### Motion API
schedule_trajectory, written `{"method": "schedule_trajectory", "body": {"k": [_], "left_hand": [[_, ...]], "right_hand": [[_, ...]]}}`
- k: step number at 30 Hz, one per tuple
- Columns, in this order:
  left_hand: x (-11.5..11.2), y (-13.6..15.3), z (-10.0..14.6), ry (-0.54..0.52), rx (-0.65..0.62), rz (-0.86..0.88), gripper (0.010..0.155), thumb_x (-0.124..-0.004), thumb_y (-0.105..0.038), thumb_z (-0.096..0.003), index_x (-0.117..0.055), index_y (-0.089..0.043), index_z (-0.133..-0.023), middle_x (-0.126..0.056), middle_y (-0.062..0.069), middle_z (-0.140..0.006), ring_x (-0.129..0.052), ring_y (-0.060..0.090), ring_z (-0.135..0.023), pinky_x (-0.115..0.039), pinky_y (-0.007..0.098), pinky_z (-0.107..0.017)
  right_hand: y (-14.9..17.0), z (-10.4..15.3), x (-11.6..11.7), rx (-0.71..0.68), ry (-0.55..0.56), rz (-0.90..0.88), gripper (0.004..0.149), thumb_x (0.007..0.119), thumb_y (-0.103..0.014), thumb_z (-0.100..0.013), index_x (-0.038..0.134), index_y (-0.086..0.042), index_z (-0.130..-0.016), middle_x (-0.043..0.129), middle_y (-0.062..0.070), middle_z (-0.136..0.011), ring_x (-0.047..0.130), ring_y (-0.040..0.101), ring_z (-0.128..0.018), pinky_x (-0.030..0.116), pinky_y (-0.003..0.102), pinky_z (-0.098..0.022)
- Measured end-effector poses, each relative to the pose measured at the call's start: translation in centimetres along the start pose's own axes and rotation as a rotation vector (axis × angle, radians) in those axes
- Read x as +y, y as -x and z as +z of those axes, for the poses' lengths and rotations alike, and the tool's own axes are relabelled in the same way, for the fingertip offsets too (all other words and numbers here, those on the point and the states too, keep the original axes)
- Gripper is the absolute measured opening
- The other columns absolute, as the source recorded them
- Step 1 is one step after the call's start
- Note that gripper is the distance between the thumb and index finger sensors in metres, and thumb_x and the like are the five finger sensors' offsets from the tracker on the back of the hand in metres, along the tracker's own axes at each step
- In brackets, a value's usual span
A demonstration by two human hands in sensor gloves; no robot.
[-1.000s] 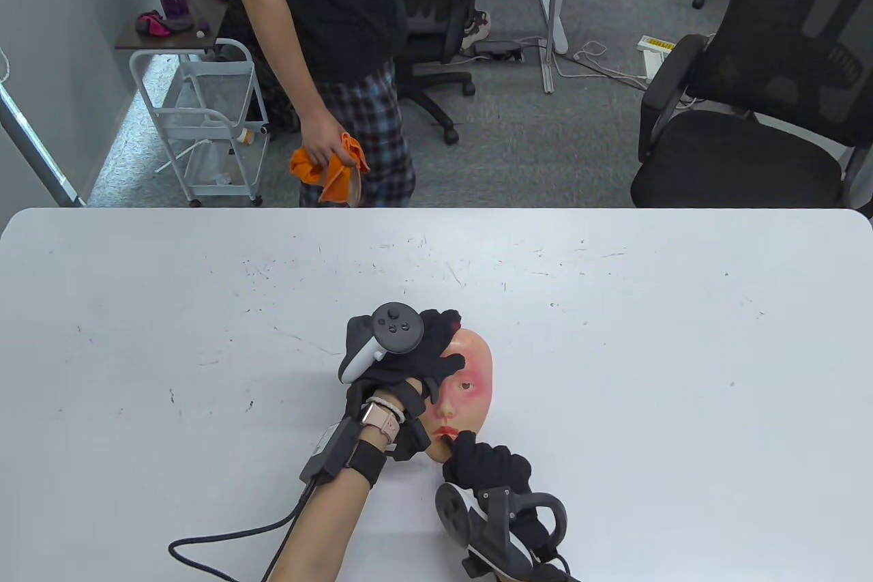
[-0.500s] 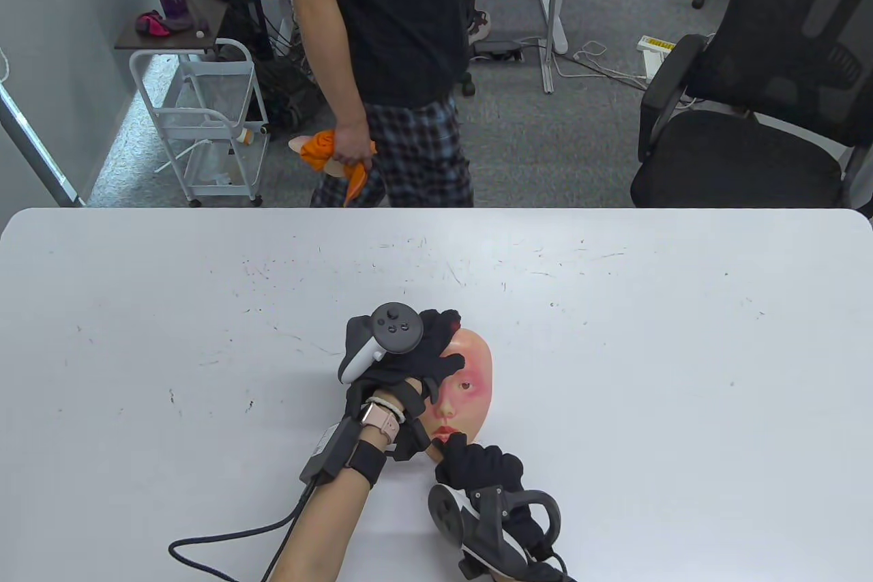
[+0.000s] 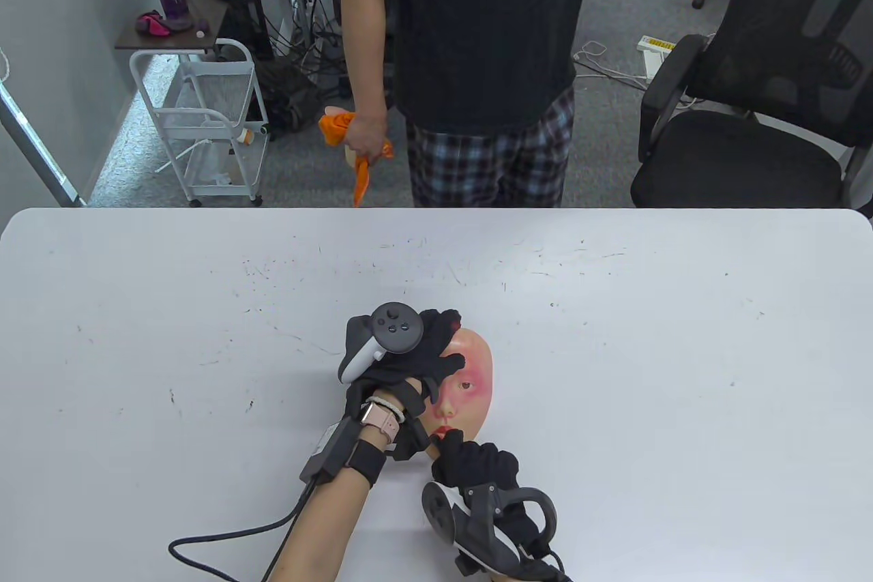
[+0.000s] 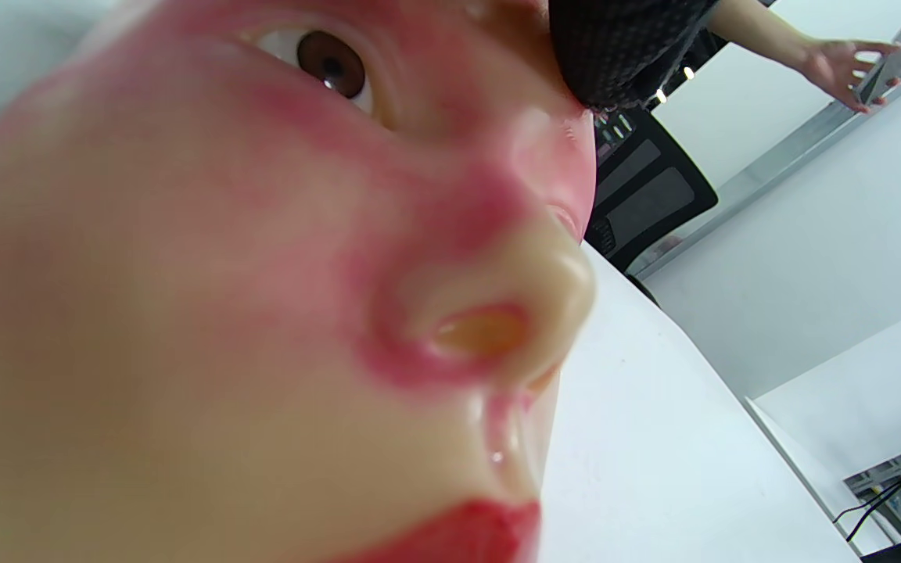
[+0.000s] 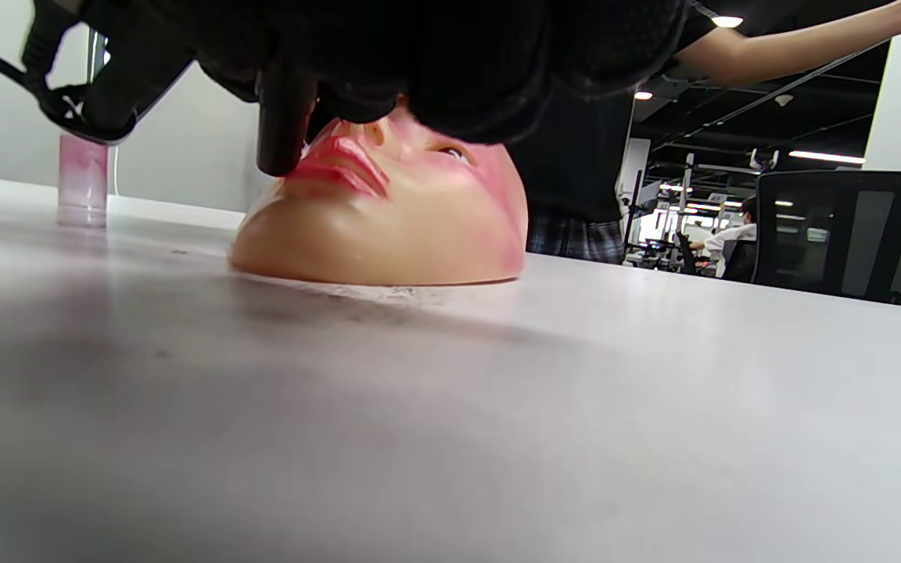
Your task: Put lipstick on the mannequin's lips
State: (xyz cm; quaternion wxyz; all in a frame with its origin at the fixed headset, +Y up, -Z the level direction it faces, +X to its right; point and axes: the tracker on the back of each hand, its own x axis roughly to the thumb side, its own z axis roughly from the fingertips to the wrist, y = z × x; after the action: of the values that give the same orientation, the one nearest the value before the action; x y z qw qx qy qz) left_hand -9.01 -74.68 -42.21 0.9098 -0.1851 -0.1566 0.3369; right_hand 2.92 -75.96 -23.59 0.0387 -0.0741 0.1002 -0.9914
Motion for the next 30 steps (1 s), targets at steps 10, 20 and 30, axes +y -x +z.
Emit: {"method": "schedule_trajectory", "body": {"k": [10,20,30], "left_hand": [[0.0,0.0,0.0,0.002,0.002,0.001,0.075,-0.074,-0.046,-0.0531,-0.034,-0.038,-0.116,-0.024,0.005,-0.121,-0.023,0.031,-0.109,-0.024,0.053,-0.082],[0.0,0.0,0.0,0.000,0.007,0.003,0.075,-0.074,-0.046,-0.0529,-0.034,-0.038,-0.116,-0.024,0.005,-0.121,-0.023,0.031,-0.109,-0.024,0.053,-0.082],[0.0,0.0,0.0,0.003,0.009,0.004,0.075,-0.074,-0.046,-0.0529,-0.034,-0.038,-0.115,-0.024,0.005,-0.121,-0.023,0.031,-0.109,-0.024,0.053,-0.082]], "right_hand": [[2.0,0.7,-0.3,0.082,0.044,-0.002,0.053,0.075,-0.046,-0.042,0.086,-0.013,-0.082,0.093,-0.004,-0.038,0.093,0.018,-0.036,0.078,0.047,-0.041],[2.7,0.4,-0.1,0.063,0.022,-0.132,0.053,0.074,-0.046,-0.042,0.085,-0.014,-0.083,0.092,-0.005,-0.039,0.093,0.017,-0.037,0.078,0.047,-0.042],[2.8,0.4,0.0,0.043,0.012,-0.139,0.053,0.074,-0.047,-0.042,0.084,-0.015,-0.084,0.092,-0.005,-0.040,0.093,0.017,-0.038,0.078,0.046,-0.043]]}}
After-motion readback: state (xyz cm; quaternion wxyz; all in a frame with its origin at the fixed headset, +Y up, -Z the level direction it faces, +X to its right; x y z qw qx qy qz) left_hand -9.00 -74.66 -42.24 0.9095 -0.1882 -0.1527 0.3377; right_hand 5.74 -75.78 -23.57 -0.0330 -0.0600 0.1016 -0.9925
